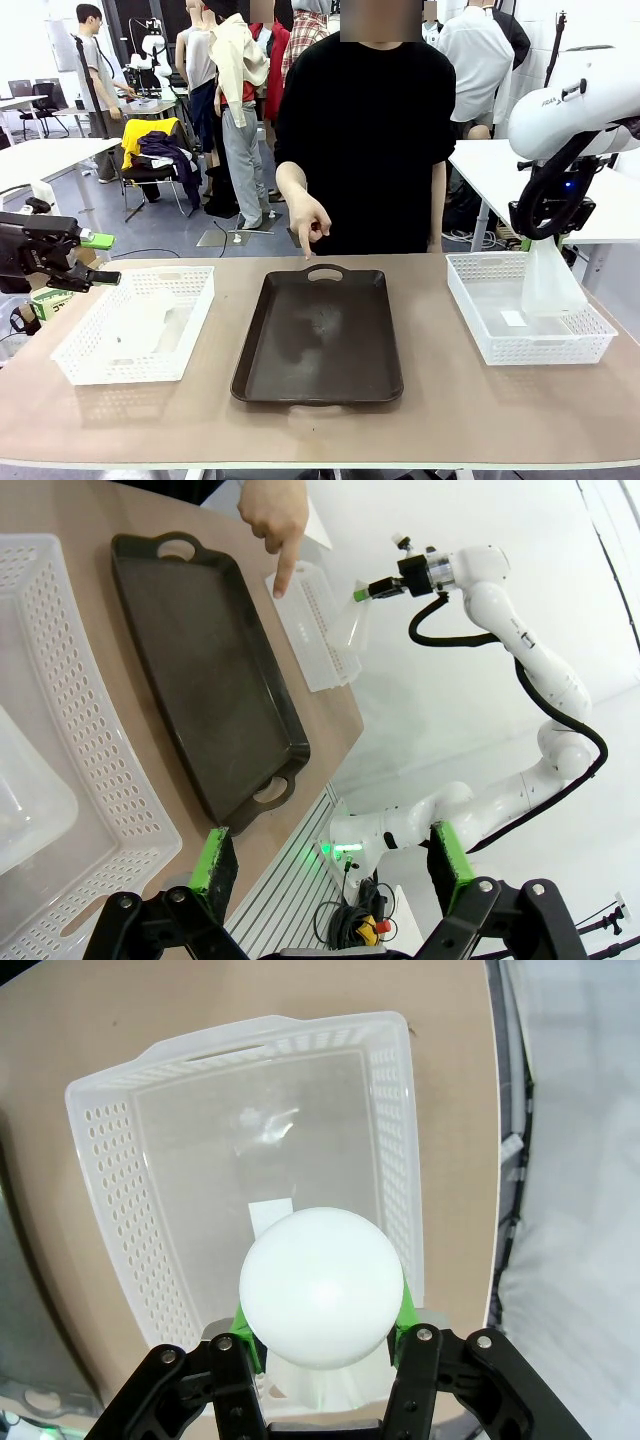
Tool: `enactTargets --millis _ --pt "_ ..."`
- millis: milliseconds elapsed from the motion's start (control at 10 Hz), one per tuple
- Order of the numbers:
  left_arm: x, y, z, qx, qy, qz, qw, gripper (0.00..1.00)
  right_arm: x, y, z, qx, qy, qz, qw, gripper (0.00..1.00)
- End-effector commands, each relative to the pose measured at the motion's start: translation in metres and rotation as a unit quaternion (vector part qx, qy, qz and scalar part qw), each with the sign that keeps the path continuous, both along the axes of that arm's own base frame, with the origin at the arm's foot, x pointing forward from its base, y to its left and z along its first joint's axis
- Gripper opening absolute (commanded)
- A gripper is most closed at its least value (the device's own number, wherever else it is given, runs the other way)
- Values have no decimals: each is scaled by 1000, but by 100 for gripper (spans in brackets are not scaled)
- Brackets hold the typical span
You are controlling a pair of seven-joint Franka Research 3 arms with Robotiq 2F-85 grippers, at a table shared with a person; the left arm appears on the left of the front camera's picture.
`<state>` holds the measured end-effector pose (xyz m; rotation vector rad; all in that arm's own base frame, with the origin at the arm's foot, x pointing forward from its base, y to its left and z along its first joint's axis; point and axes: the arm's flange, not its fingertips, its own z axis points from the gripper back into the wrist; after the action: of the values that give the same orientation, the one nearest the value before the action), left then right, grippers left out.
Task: Prepare the laboratory tools.
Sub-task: While moving the picked Big flask to the Handle tray indicated by the person, stop as directed by the person.
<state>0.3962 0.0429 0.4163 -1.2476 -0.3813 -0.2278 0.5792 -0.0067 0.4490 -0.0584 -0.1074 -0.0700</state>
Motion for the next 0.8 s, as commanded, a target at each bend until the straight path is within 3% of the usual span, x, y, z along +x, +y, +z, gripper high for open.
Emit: enactTargets --millis 0,200,400,700 --pt "0 0 1 -13 -7 2 1000 100 4 0 1 0 -2 0 1000 0" --pt "0 0 1 -13 -7 2 1000 100 0 0 -1 0 1 0 1000 0" --pt "0 0 1 -13 -7 2 1000 100 3 21 20 -17 5 38 999 0" --pt "0 0 1 -13 -7 2 1000 100 12 61 81 -37 -6 118 992 0"
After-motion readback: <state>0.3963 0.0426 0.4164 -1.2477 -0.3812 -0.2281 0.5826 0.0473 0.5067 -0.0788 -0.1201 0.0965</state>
